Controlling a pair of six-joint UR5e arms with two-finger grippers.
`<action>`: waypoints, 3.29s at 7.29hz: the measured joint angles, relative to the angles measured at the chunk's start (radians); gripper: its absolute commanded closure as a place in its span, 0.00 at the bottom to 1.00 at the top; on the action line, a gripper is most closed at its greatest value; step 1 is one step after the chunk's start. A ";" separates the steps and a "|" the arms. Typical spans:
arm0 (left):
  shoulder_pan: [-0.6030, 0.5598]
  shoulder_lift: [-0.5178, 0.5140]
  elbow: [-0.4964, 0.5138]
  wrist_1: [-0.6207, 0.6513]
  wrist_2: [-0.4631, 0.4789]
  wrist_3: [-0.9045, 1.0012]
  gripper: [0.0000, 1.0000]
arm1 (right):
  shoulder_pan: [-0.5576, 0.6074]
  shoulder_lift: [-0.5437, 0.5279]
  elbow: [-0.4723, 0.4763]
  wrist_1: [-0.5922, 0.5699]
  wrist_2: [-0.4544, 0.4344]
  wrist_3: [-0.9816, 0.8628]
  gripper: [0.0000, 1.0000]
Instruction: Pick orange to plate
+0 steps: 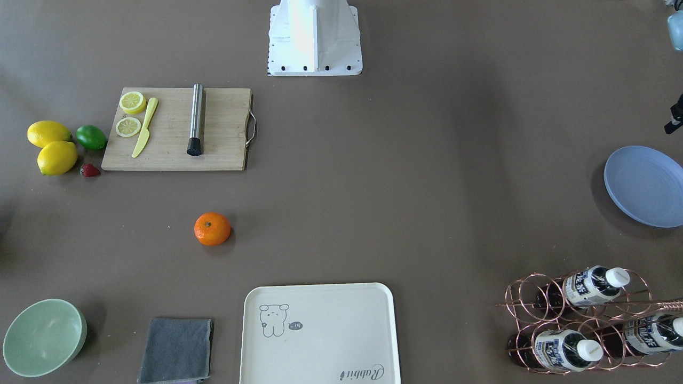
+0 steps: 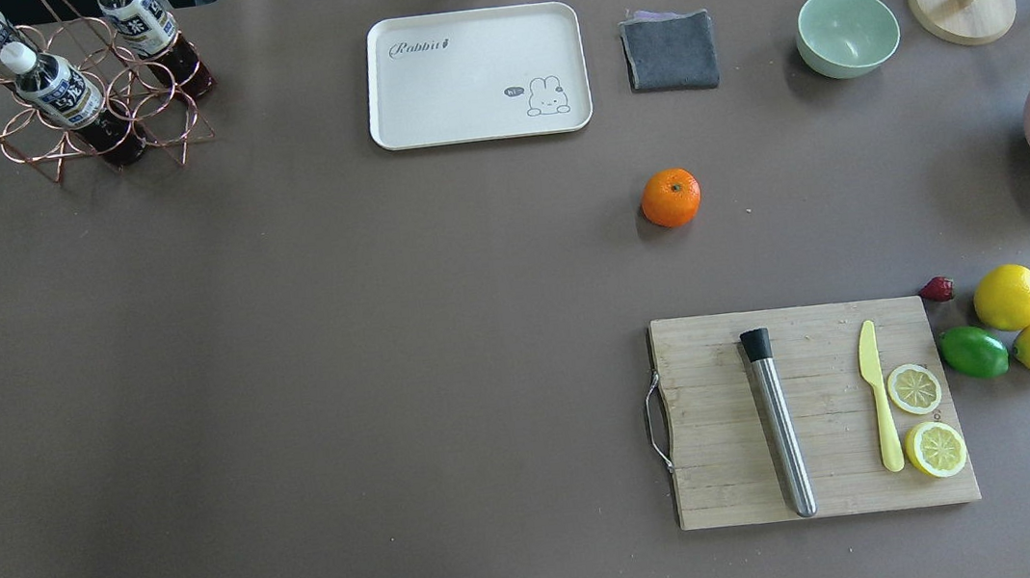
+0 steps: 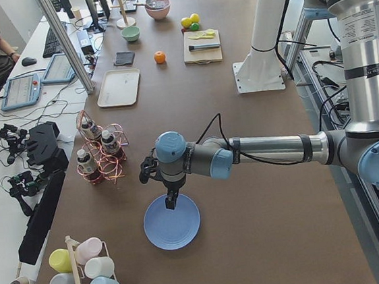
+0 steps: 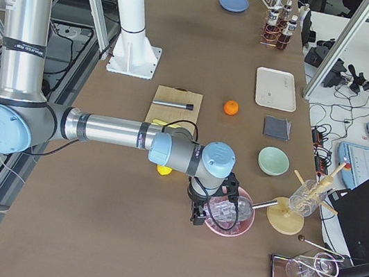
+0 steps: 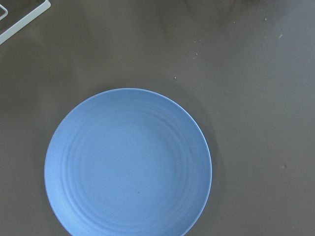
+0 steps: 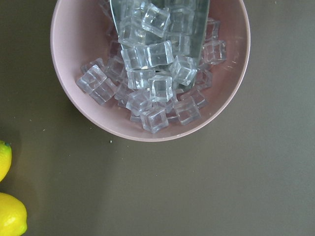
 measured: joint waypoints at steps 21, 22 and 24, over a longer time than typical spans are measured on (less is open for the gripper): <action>-0.013 -0.134 0.453 -0.305 0.000 0.010 0.02 | -0.005 -0.030 0.041 0.045 0.062 0.002 0.00; -0.011 -0.179 0.547 -0.340 0.024 0.025 0.02 | -0.009 -0.029 0.042 0.046 0.069 0.000 0.00; -0.010 -0.220 0.641 -0.362 0.052 0.047 0.03 | -0.029 -0.025 0.041 0.047 0.101 0.007 0.00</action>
